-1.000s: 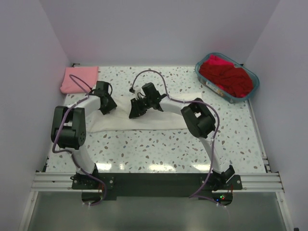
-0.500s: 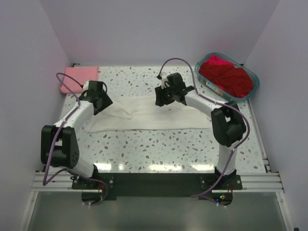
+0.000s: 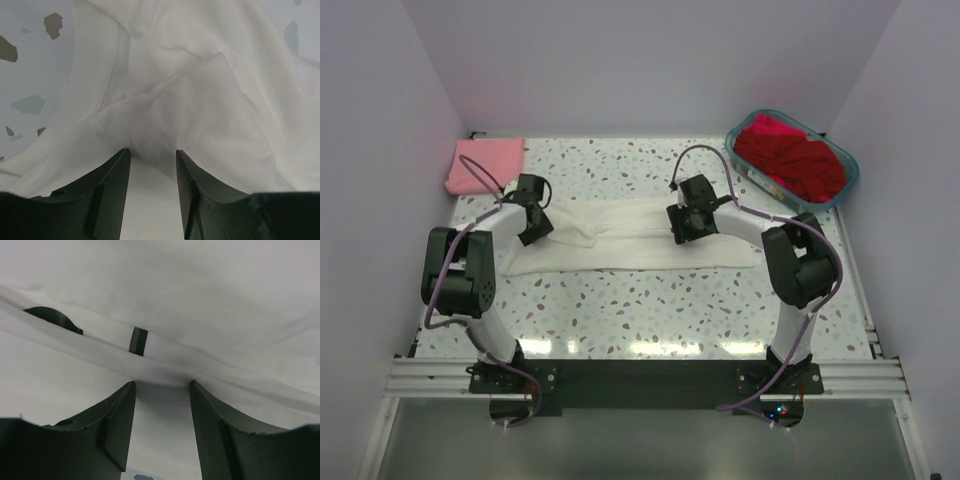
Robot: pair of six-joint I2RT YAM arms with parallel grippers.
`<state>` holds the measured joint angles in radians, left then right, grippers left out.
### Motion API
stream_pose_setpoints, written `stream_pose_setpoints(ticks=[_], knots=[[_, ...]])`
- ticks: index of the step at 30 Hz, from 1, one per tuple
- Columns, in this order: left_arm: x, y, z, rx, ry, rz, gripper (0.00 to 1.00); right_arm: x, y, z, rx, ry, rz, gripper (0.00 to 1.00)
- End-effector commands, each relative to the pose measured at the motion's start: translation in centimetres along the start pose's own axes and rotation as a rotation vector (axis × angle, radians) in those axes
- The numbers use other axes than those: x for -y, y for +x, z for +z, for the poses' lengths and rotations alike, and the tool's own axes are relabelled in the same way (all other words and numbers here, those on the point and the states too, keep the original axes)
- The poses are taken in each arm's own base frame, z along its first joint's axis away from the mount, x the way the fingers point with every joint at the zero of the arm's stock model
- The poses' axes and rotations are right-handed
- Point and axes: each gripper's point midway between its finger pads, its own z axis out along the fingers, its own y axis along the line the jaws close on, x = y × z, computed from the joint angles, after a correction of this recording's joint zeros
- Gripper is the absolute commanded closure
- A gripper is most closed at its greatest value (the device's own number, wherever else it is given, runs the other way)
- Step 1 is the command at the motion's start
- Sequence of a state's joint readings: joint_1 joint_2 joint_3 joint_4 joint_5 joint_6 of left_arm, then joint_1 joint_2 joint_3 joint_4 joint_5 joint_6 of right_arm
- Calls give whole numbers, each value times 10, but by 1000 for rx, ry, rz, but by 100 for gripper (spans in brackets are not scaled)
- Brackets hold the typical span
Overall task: Fold and stack the t-shirts
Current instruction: Fold the tshirt
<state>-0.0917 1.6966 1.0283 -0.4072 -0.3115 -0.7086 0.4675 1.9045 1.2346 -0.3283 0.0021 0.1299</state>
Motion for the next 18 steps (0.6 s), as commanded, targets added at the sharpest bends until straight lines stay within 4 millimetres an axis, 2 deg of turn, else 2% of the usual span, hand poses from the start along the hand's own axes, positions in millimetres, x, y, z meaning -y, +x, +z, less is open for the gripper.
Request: stream_pose_setpoints(ticks=[1,2,4,5,6,7,9,10,11,13,14,15,16,17,18], knots=[[3,-2,22,-8,-33,31,54,14,20,-8,-48,71,1,48],[2,6,32,-32,-49,42,54,18,37,-9,-96,91,12,48],[7,3,40,-32,-51,51,53,18,56,-18,-145,97,34,48],[6,7,49,-48,-65,64,53,18,76,-21,-191,95,60,47],[9,6,53,-50,-64,79,53,17,87,-24,-212,96,76,47],[17,-3,55,-35,-54,83,52,13,95,-34,-240,77,96,50],[29,-5,65,-35,-38,129,49,13,104,-43,-270,83,114,50],[43,-18,64,-9,-11,134,48,10,109,-49,-278,75,137,49],[50,-16,69,-11,-8,153,46,8,109,-52,-269,64,146,49],[72,-36,69,32,46,171,43,5,99,-57,-228,52,155,47],[77,-37,73,32,52,179,40,9,93,-59,-213,76,152,46],[89,-53,70,69,78,179,37,17,86,-61,-191,121,144,45],[95,-61,70,88,89,183,35,19,71,-68,-154,134,141,45],[98,-66,72,104,95,188,31,20,63,-71,-131,135,137,45],[109,-83,67,149,122,189,29,17,56,-73,-109,120,135,45]])
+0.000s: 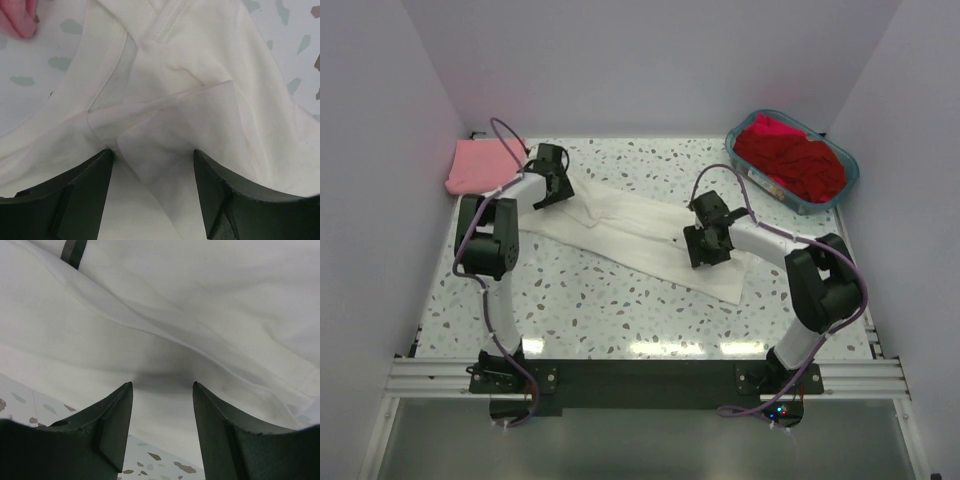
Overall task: Fold and stack the t-shirts
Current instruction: Fold the tshirt
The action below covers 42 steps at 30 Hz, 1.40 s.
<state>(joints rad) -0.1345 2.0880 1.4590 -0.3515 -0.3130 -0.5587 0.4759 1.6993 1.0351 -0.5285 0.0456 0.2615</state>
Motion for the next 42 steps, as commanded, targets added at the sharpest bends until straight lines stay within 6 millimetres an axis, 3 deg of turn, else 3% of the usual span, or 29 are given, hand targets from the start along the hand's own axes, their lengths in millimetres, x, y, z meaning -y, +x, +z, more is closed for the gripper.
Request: stream_pose_setpoints(ticks=[1,4,7,8,14,16,19,23,29,34,38,42], knots=[[19,-37,7,95,59,37,27,0,-34,-31,111,6,8,45],[30,-65,-9,162,102,30,19,-17,-48,-36,131,-77,-20,47],[33,-80,-32,202,132,15,14,-26,-50,-26,104,-127,-11,51],[32,-90,-48,230,147,4,13,-30,-49,-23,95,-157,-6,53],[13,-101,-101,285,139,-44,12,-31,-53,-6,74,-206,29,69],[2,-94,-109,268,108,-48,12,-36,-55,-8,76,-239,18,77],[-9,-90,-134,276,112,-81,12,-45,-57,-7,73,-287,13,80],[-19,-66,-144,252,137,-74,12,-38,-61,3,73,-256,29,81],[-42,-16,-142,170,113,-36,12,-16,-70,20,74,-197,93,82],[-49,-2,-144,149,108,-46,11,16,-74,23,95,-130,176,82],[-45,-1,-140,136,113,-67,11,39,-79,8,137,-59,218,78],[-31,-7,-134,127,151,-79,11,29,-81,-13,186,-92,168,67]])
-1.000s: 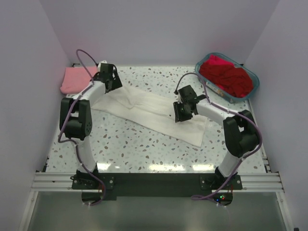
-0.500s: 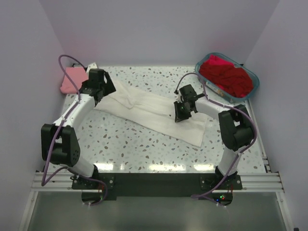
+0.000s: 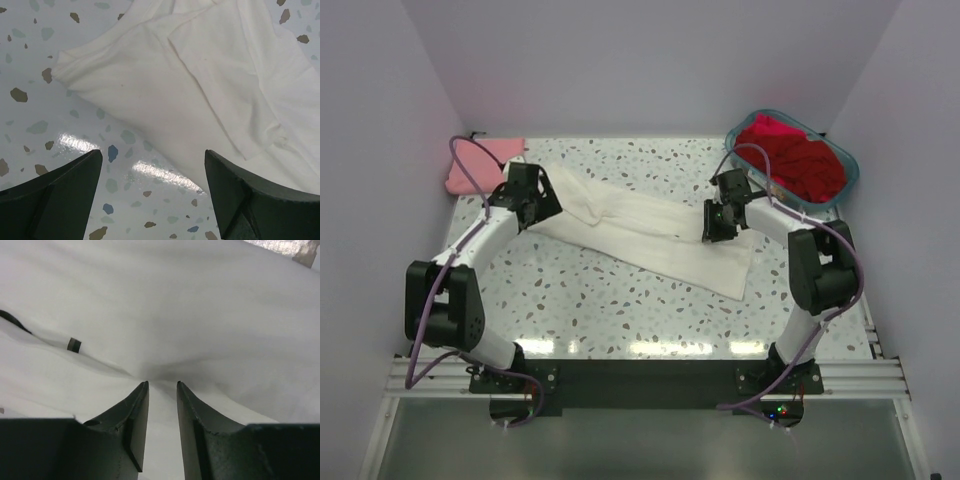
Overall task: Fold and stack the t-shirts
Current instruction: Fold the tshirt
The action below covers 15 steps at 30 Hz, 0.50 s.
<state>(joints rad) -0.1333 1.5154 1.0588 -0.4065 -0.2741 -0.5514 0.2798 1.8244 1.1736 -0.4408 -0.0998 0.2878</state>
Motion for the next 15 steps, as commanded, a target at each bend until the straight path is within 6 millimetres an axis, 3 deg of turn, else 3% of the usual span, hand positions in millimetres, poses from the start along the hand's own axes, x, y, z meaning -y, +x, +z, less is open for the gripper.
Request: stream_pose_setpoints(ticks=[1,9,13,15], knots=[[23,-20,4,29,68,-50,11,-15,-18,-35,118,-22,-56,66],[72,-24,34,-4,105,-1,20,-56,17,-32,53,-42,-251,53],[82,-10,64,-41,71,37,31,-61,26,-20,15,-43,-270,52],[87,-13,73,-43,63,46,33,-59,34,-13,-31,-29,-274,51]])
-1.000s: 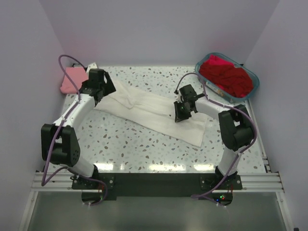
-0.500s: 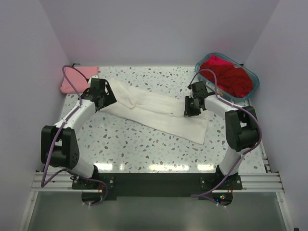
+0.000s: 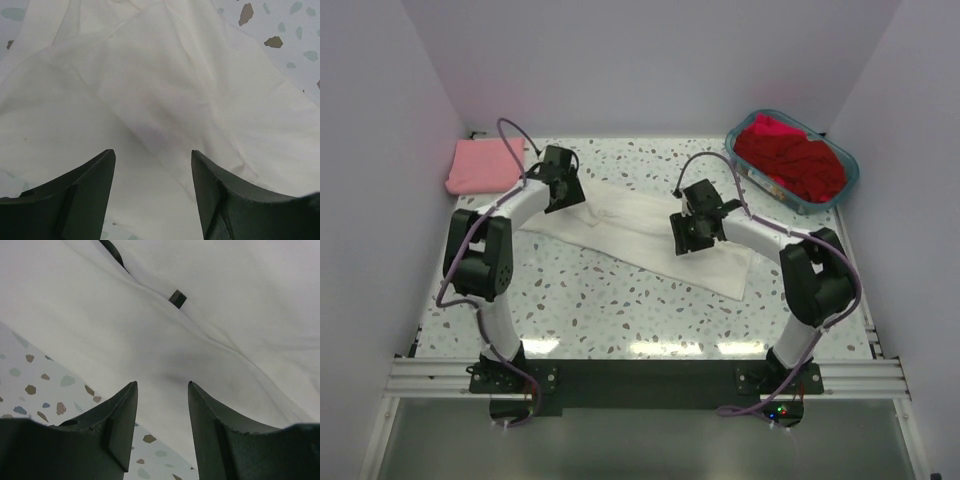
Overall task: Fold and stack the t-shirts
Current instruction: Fold the tshirt
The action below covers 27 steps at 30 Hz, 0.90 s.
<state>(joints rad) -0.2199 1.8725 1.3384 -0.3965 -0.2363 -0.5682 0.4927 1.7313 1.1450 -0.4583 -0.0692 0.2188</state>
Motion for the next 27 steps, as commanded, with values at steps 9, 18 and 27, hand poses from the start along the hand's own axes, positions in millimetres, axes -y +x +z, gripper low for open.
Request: stream_pose_setpoints(ticks=[9,18,27], knots=[[19,17,66,-73,-39,48,34,-6,69,10,-264,-12,0,46],[65,40,90,-129,86,186,24,-95,155,-24,-530,-316,-141,43],[118,-2,74,10,190,314,11,-150,112,-42,-379,-475,-211,43]])
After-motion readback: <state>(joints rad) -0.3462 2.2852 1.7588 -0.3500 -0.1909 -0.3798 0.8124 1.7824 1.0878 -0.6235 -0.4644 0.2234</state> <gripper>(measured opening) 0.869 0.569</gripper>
